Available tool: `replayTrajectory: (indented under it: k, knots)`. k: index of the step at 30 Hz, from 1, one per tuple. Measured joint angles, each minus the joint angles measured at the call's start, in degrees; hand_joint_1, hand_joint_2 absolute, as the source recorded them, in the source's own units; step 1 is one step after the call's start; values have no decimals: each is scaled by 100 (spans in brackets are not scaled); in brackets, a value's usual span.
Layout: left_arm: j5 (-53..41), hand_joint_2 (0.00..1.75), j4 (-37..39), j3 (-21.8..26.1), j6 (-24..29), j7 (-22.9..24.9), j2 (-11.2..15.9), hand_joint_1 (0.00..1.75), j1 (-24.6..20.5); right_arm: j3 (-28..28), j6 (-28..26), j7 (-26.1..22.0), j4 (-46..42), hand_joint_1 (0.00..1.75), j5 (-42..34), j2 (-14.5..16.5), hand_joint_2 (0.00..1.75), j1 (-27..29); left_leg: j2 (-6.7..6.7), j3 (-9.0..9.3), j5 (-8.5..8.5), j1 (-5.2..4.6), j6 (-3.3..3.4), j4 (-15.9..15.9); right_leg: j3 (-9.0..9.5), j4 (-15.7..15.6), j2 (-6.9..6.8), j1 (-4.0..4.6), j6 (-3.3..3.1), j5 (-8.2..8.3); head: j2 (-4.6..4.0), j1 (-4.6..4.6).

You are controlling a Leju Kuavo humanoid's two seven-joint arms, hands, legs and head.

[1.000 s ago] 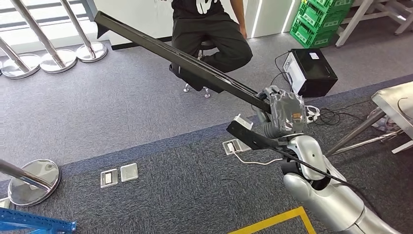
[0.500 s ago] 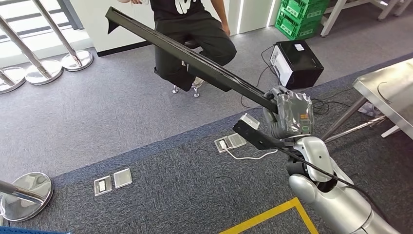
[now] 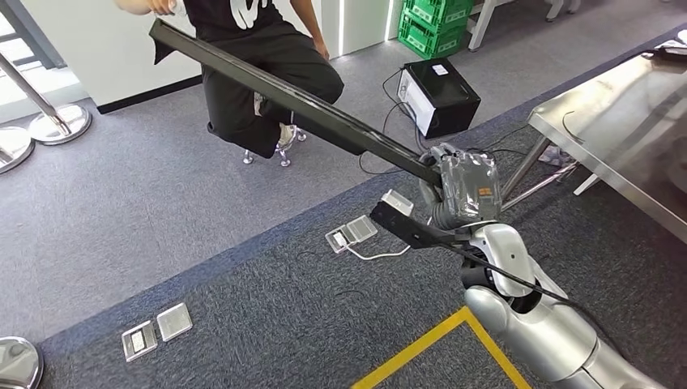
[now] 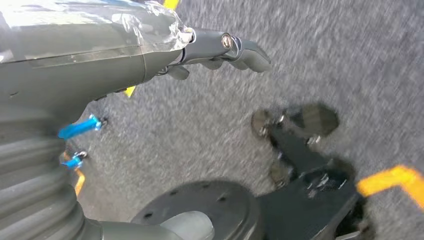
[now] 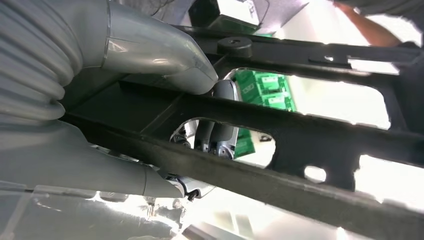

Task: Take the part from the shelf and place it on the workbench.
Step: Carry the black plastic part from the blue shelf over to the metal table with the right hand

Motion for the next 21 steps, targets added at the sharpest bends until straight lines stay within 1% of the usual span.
replayTrajectory:
  k: [1,2,3,4,5,6,7,8,9,10,11,12,13,14,15,16,17,18,19,20,21]
  knots:
    - [-11,175,0,9,-1,0,0,0,1,0,1,3,1,175,1,-2,175,6,40,3,2,-7,11,-8,-166,353,-121,-3,21,-172,1,43]
    - [-23,175,1,18,-3,0,1,0,5,0,1,8,1,175,2,-2,175,20,84,2,-1,-15,18,-8,-350,727,-187,-19,37,-327,1,79]
    - [-36,175,1,24,-8,0,1,0,10,0,2,16,2,175,2,-2,175,40,131,2,-5,-22,21,-7,-491,1008,-221,-35,48,-412,1,103]
    - [-50,175,2,28,-11,0,1,0,13,0,3,24,2,175,3,-4,175,61,179,5,-11,-28,22,-7,-545,1104,-238,-47,53,-396,0,126]
    - [-64,175,2,31,-16,0,1,0,13,0,5,30,2,175,5,-8,175,76,225,10,-19,-30,18,-6,-491,984,-254,-55,54,-284,-1,148]
    - [-77,175,2,33,-20,0,0,0,11,-1,8,34,2,175,8,-12,175,86,270,23,-30,-31,8,-6,-322,640,-295,-57,48,-89,-1,174]
    - [-88,175,1,34,-25,0,0,0,10,-2,11,35,2,175,12,-15,175,90,310,39,-44,-34,-8,-6,-116,217,-386,-50,37,88,-1,200]
    - [-94,175,1,35,-31,0,0,0,8,-3,16,35,1,175,15,-17,175,91,348,52,-58,-46,-30,-1,63,-147,-473,-23,17,216,0,224]
    - [-97,175,1,37,-40,0,0,0,8,-4,22,36,1,175,18,-17,175,91,380,63,-70,-56,-55,3,182,-397,-533,3,-11,284,0,240]
    - [-98,175,2,38,-51,0,0,0,8,-5,28,40,0,175,20,-19,175,92,412,72,-80,-66,-81,5,219,-491,-554,30,-36,283,0,243]
    - [-99,175,2,38,-61,0,0,0,7,-5,33,44,-1,175,21,-23,175,93,449,83,-87,-70,-111,3,219,-499,-507,56,-64,279,0,236]
    - [-99,175,1,38,-69,-1,1,0,4,-7,37,49,-2,175,26,-27,175,93,481,92,-107,-63,-147,-5,229,-517,-451,53,-96,288,-1,226]
    - [-99,175,1,39,-75,-1,1,0,1,-8,38,55,-5,175,31,-31,175,92,473,104,-152,-51,-184,20,248,-543,-409,47,-124,299,-1,212]
    - [-99,175,0,39,-80,-3,1,0,-3,-9,39,56,-9,175,39,-33,175,88,421,87,-226,-41,-217,96,269,-569,-372,38,-161,312,-1,196]
    - [-99,175,1,40,-85,-5,1,0,-7,-10,40,58,-13,175,45,-33,175,82,328,3,-363,-33,-239,316,290,-594,-337,26,-196,325,-1,167]
    - [-99,175,1,40,-89,-7,0,0,-4,-10,43,61,-16,175,50,-33,175,82,222,-135,-534,-28,-248,657,297,-600,-305,29,-223,326,-1,128]
    - [-99,175,1,40,-93,-9,0,0,1,-10,48,64,-16,175,52,-33,175,85,149,-327,-708,-29,-249,1062,297,-597,-261,38,-248,324,-1,90]
    - [-99,175,1,40,-98,-9,0,0,10,-9,54,67,-16,175,53,-33,175,94,109,-516,-846,-29,-249,1450,296,-589,-207,51,-263,320,0,55]
    - [-99,175,1,40,-101,-9,0,0,20,-9,61,69,-16,175,55,-32,175,103,98,-630,-876,-28,-247,1661,296,-579,-148,61,-271,315,0,33]
    - [-99,175,1,40,-103,-9,0,0,27,-9,67,70,-16,175,57,-32,175,109,94,-648,-796,-28,-242,1659,295,-563,-84,67,-274,311,0,18]
    - [-99,175,1,40,-105,-9,0,0,29,-9,70,70,-16,175,61,-32,175,110,82,-561,-616,-26,-234,1435,296,-544,-22,69,-272,304,0,2]
